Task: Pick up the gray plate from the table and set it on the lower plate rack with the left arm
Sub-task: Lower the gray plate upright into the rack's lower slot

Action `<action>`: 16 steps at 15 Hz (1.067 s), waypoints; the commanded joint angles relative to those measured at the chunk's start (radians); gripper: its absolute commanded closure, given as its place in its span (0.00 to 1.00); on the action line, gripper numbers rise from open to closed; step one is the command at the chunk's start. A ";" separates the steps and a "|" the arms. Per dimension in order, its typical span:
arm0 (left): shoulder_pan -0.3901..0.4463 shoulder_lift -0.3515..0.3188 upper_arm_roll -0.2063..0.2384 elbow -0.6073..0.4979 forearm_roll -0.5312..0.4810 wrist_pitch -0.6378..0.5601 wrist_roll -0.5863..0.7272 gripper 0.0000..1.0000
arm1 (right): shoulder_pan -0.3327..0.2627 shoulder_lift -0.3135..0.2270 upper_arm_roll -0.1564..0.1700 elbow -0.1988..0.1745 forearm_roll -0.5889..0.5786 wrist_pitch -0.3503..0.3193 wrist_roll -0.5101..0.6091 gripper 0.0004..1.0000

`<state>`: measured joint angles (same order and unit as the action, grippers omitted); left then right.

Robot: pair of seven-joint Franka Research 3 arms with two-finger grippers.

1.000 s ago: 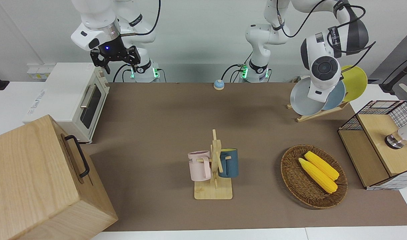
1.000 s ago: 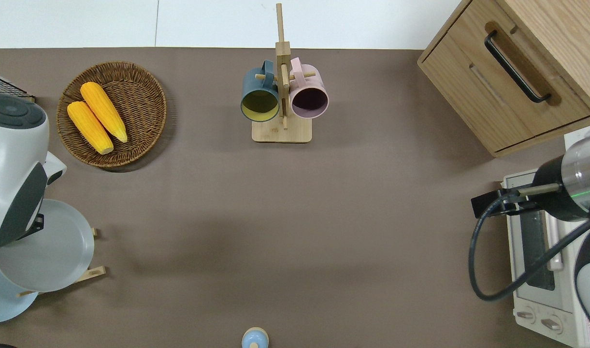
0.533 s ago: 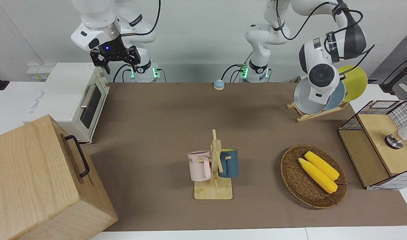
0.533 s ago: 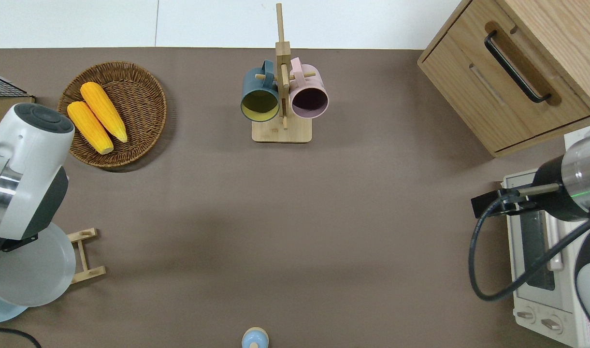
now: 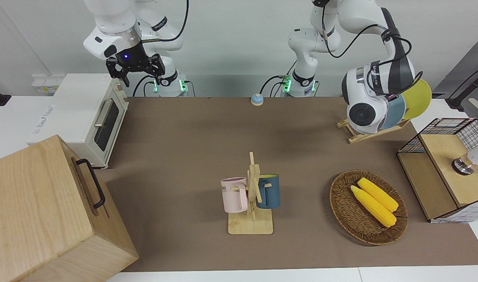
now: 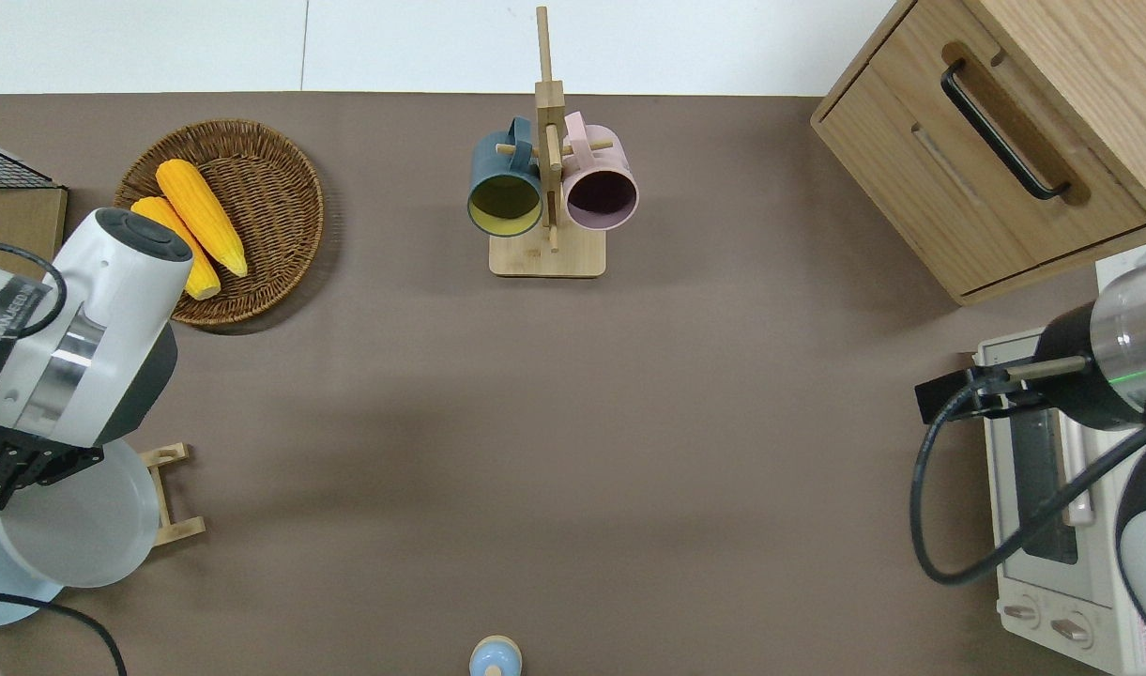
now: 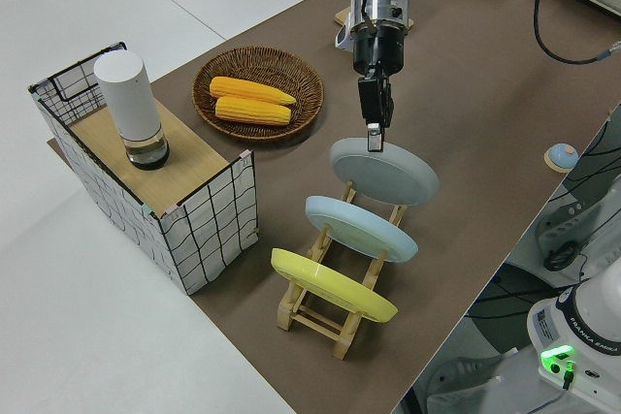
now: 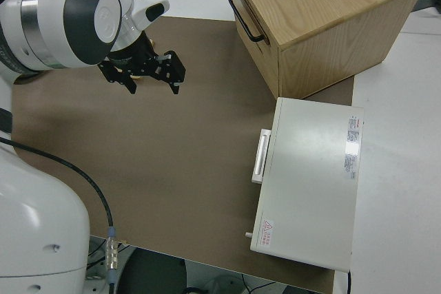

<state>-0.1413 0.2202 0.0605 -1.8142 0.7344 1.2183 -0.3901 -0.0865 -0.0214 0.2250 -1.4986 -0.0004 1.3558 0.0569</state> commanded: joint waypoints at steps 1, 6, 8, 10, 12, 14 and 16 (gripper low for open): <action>-0.026 0.022 -0.011 -0.005 0.017 -0.020 -0.067 1.00 | -0.015 -0.005 0.007 0.006 0.003 -0.015 -0.003 0.01; -0.024 0.048 -0.025 -0.005 0.013 -0.005 -0.108 0.97 | -0.015 -0.005 0.007 0.006 0.003 -0.015 -0.003 0.01; -0.023 0.050 -0.025 -0.005 0.010 0.001 -0.105 0.77 | -0.013 -0.005 0.007 0.006 0.003 -0.015 -0.003 0.01; -0.023 0.048 -0.027 -0.005 0.010 0.006 -0.102 0.56 | -0.015 -0.005 0.007 0.006 0.003 -0.015 -0.003 0.01; -0.024 0.048 -0.030 -0.004 0.008 0.006 -0.101 0.52 | -0.013 -0.005 0.007 0.006 0.003 -0.015 -0.003 0.01; -0.024 0.047 -0.044 -0.002 0.007 0.006 -0.087 0.43 | -0.015 -0.005 0.007 0.006 0.002 -0.015 -0.003 0.01; -0.024 0.039 -0.051 0.006 -0.027 0.007 -0.087 0.36 | -0.015 -0.005 0.007 0.006 0.003 -0.015 -0.003 0.01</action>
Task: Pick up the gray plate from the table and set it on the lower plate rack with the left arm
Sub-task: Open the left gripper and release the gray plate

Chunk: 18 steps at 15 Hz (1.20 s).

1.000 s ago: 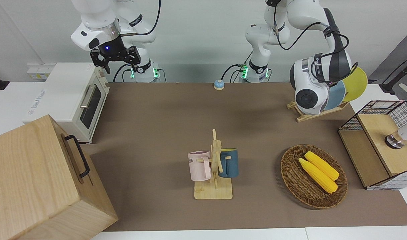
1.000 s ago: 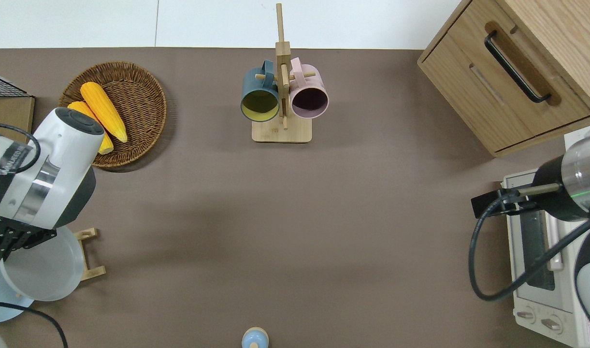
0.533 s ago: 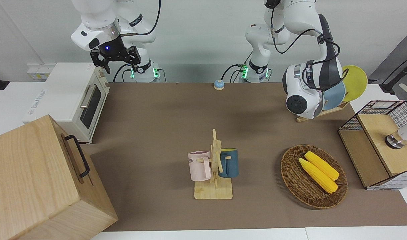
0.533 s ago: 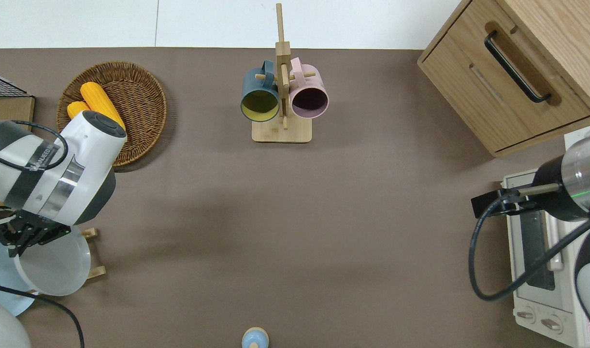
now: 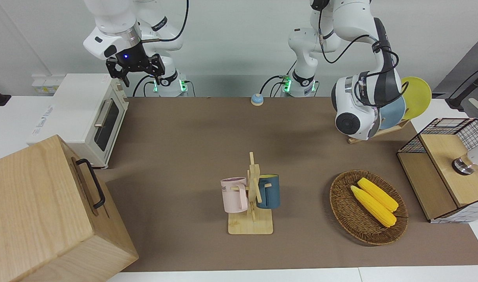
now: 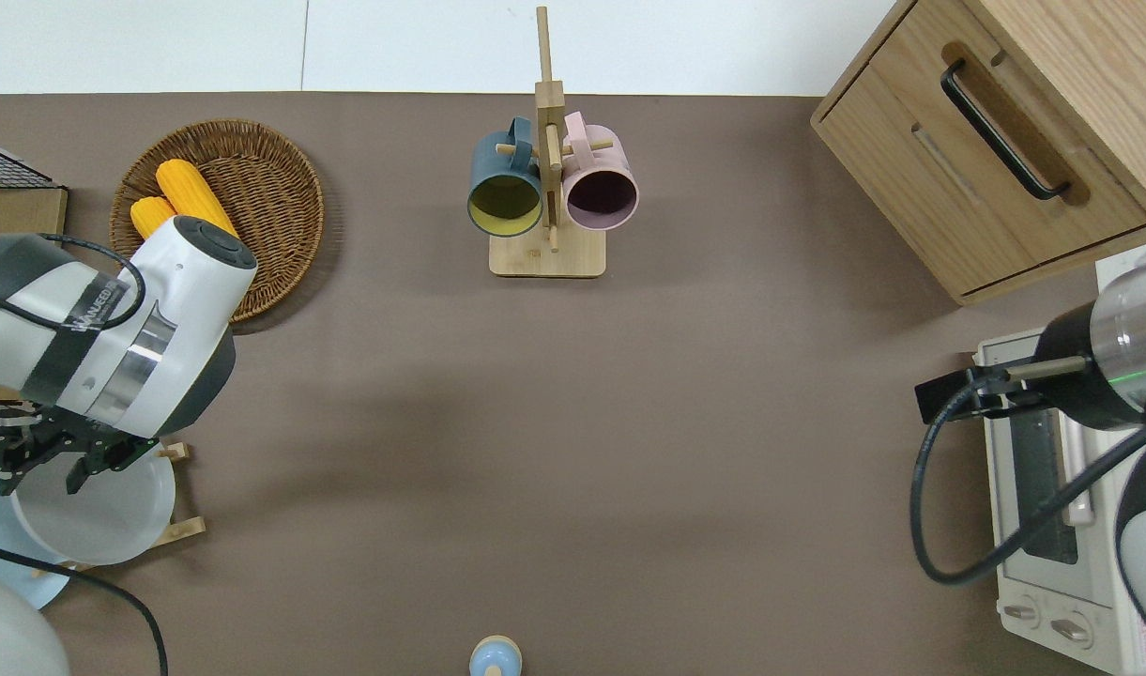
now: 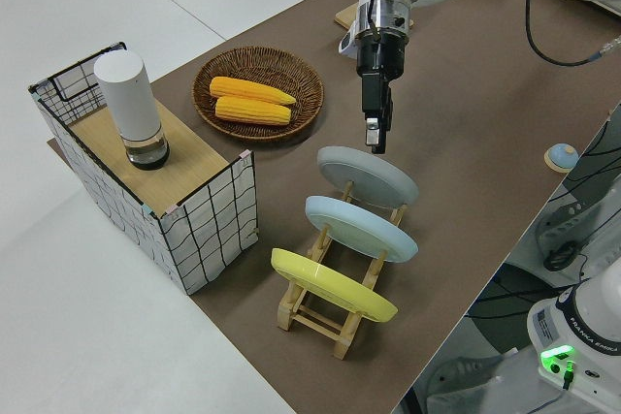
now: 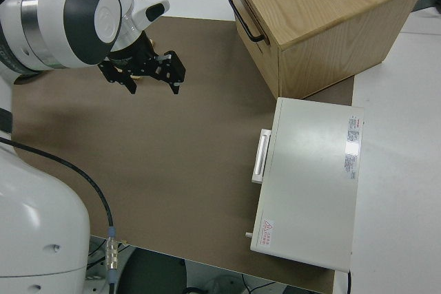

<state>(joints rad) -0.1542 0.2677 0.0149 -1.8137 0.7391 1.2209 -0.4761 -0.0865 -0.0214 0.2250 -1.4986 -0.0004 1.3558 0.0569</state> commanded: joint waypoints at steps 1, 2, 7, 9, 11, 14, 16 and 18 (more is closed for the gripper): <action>-0.008 -0.021 -0.016 0.016 -0.065 0.005 -0.001 0.34 | -0.015 -0.005 0.007 0.006 0.003 -0.015 -0.003 0.01; -0.007 -0.036 -0.018 0.036 -0.105 0.014 0.001 0.27 | -0.013 -0.005 0.007 0.006 0.003 -0.015 -0.003 0.01; -0.007 -0.064 -0.018 0.163 -0.312 0.026 -0.012 0.04 | -0.015 -0.005 0.007 0.006 0.003 -0.015 -0.003 0.01; -0.002 -0.093 -0.016 0.191 -0.387 0.029 -0.009 0.02 | -0.015 -0.005 0.007 0.006 0.003 -0.015 -0.003 0.01; -0.001 -0.107 -0.007 0.247 -0.505 0.058 -0.013 0.02 | -0.013 -0.005 0.007 0.006 0.003 -0.015 -0.003 0.01; -0.001 -0.128 -0.009 0.257 -0.569 0.115 -0.038 0.01 | -0.015 -0.005 0.007 0.006 0.003 -0.015 -0.003 0.01; 0.002 -0.149 0.000 0.257 -0.672 0.193 -0.047 0.01 | -0.015 -0.005 0.007 0.006 0.003 -0.015 -0.003 0.01; 0.011 -0.154 0.002 0.257 -0.724 0.267 -0.105 0.01 | -0.013 -0.005 0.007 0.006 0.003 -0.015 -0.003 0.01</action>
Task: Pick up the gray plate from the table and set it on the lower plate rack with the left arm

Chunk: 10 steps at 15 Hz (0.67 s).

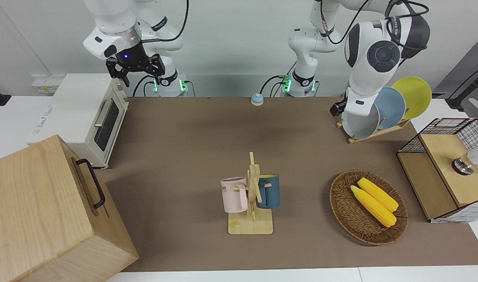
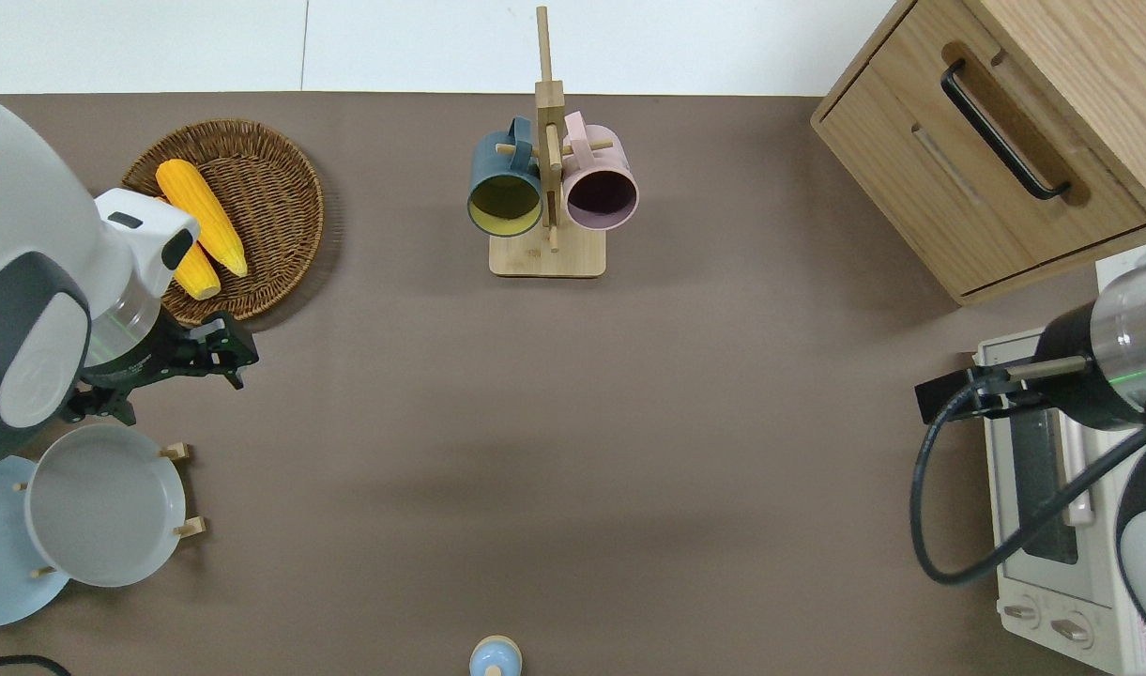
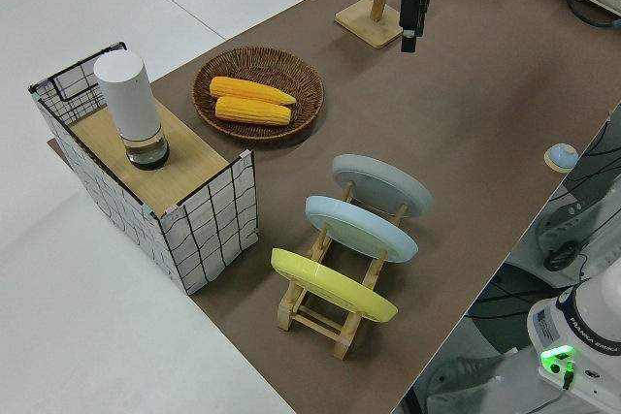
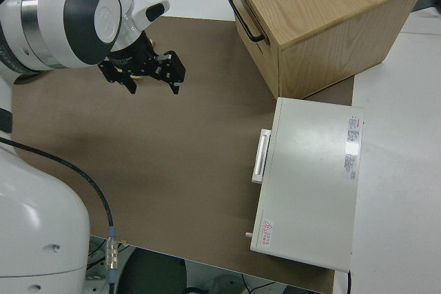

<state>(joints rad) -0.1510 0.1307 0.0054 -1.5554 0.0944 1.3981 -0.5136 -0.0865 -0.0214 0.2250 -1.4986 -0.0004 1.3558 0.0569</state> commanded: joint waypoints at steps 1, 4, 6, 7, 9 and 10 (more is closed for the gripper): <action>0.005 -0.016 0.004 -0.003 -0.068 0.137 -0.122 0.01 | -0.015 -0.005 0.007 0.006 0.003 -0.015 -0.003 0.01; 0.005 -0.016 -0.007 -0.006 -0.015 0.214 -0.151 0.00 | -0.015 -0.005 0.007 0.006 0.003 -0.015 -0.003 0.01; 0.010 -0.026 0.005 -0.003 -0.039 0.213 -0.058 0.00 | -0.015 -0.005 0.007 0.006 0.003 -0.015 -0.003 0.01; 0.010 -0.034 0.007 -0.003 -0.042 0.213 0.031 0.00 | -0.013 -0.005 0.007 0.006 0.003 -0.015 -0.003 0.01; 0.011 -0.039 0.013 0.009 -0.048 0.213 0.154 0.00 | -0.015 -0.005 0.007 0.006 0.003 -0.015 -0.003 0.01; 0.011 -0.043 0.025 0.012 -0.053 0.214 0.199 0.00 | -0.013 -0.005 0.007 0.006 0.003 -0.015 -0.003 0.01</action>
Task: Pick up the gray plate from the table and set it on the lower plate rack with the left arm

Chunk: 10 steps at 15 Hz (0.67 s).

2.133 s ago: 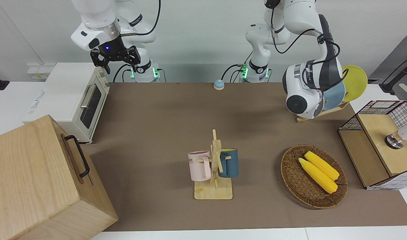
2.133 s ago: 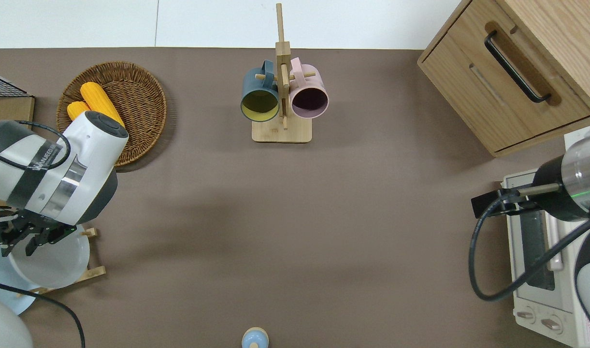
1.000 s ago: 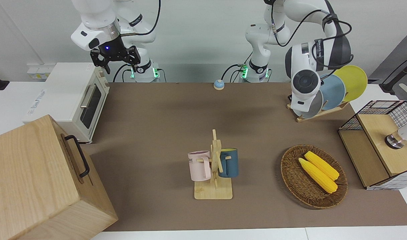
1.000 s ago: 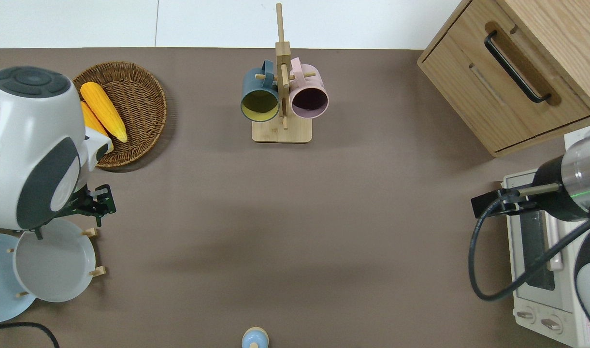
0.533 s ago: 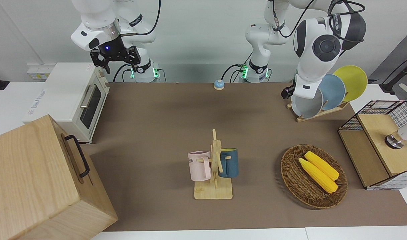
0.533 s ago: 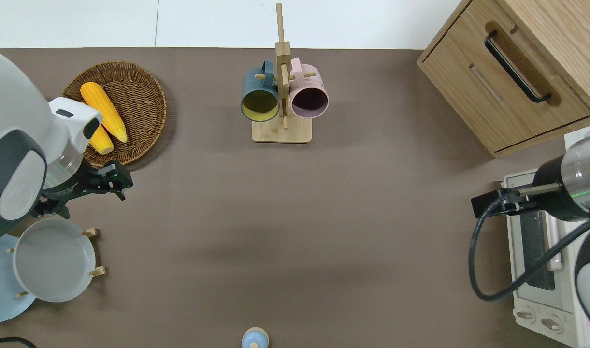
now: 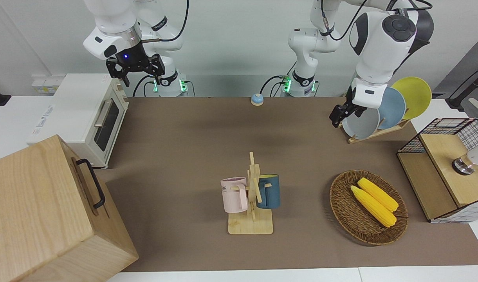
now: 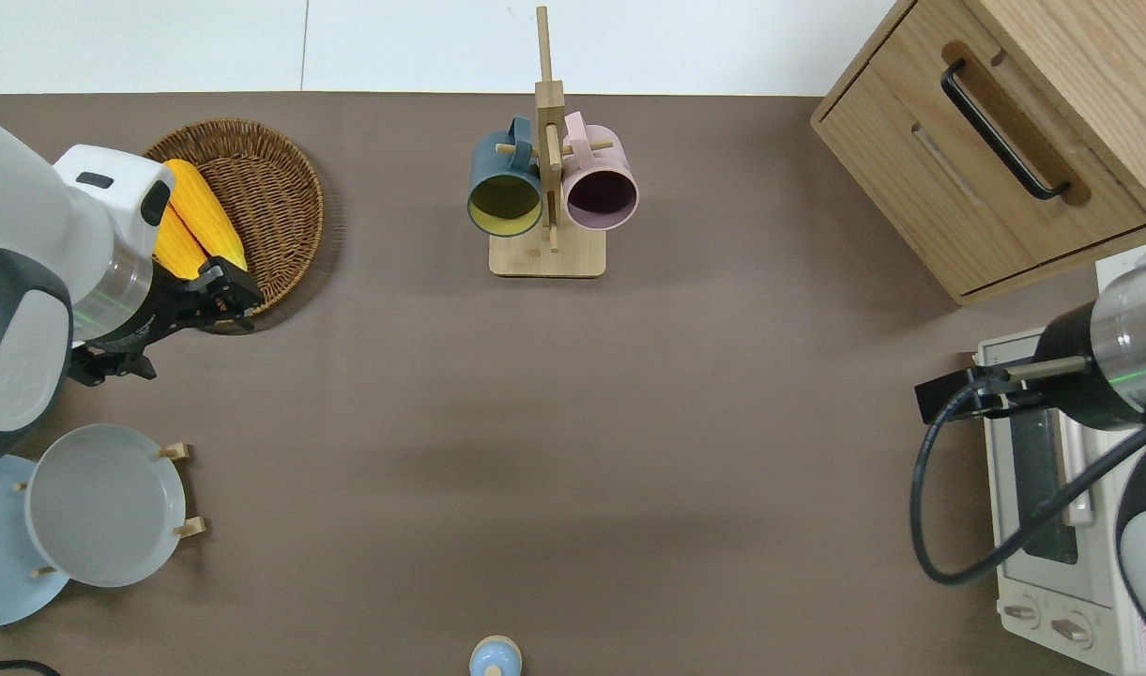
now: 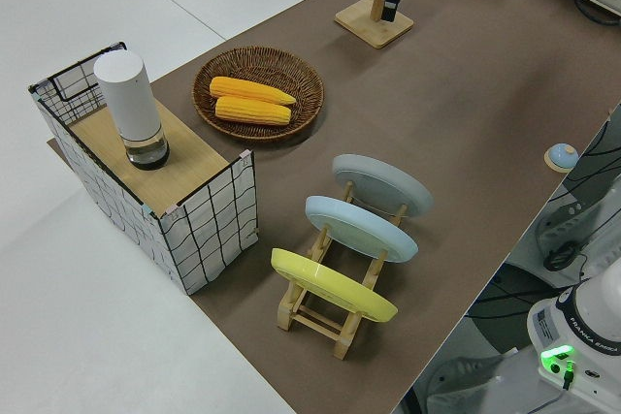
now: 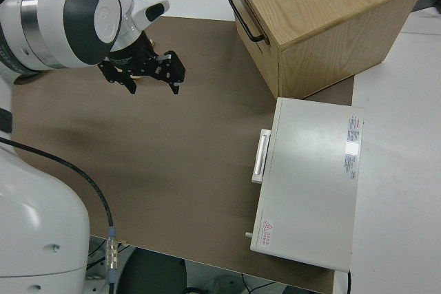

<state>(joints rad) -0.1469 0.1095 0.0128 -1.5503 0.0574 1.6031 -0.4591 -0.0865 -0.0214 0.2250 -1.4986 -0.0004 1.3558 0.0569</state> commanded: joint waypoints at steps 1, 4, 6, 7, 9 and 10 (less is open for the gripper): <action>0.007 -0.027 0.027 0.006 -0.013 0.014 0.199 0.00 | -0.013 -0.005 0.007 0.006 0.003 -0.015 -0.003 0.01; 0.009 -0.047 0.032 0.006 -0.014 0.009 0.432 0.00 | -0.015 -0.005 0.007 0.006 0.003 -0.015 -0.003 0.01; 0.009 -0.048 0.039 0.006 -0.056 0.026 0.435 0.00 | -0.015 -0.005 0.007 0.006 0.003 -0.015 -0.003 0.01; 0.010 -0.048 0.041 0.006 -0.088 0.028 0.409 0.00 | -0.015 -0.005 0.007 0.006 0.003 -0.015 -0.003 0.01; 0.007 -0.045 0.042 0.006 -0.076 0.028 0.392 0.00 | -0.013 -0.005 0.007 0.006 0.003 -0.015 -0.003 0.01; 0.003 -0.045 0.039 0.006 -0.047 0.028 0.386 0.00 | -0.015 -0.005 0.007 0.006 0.002 -0.015 -0.003 0.01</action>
<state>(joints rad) -0.1380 0.0659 0.0493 -1.5446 -0.0018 1.6185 -0.0600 -0.0865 -0.0214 0.2250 -1.4986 -0.0004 1.3558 0.0569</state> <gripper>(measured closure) 0.000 0.009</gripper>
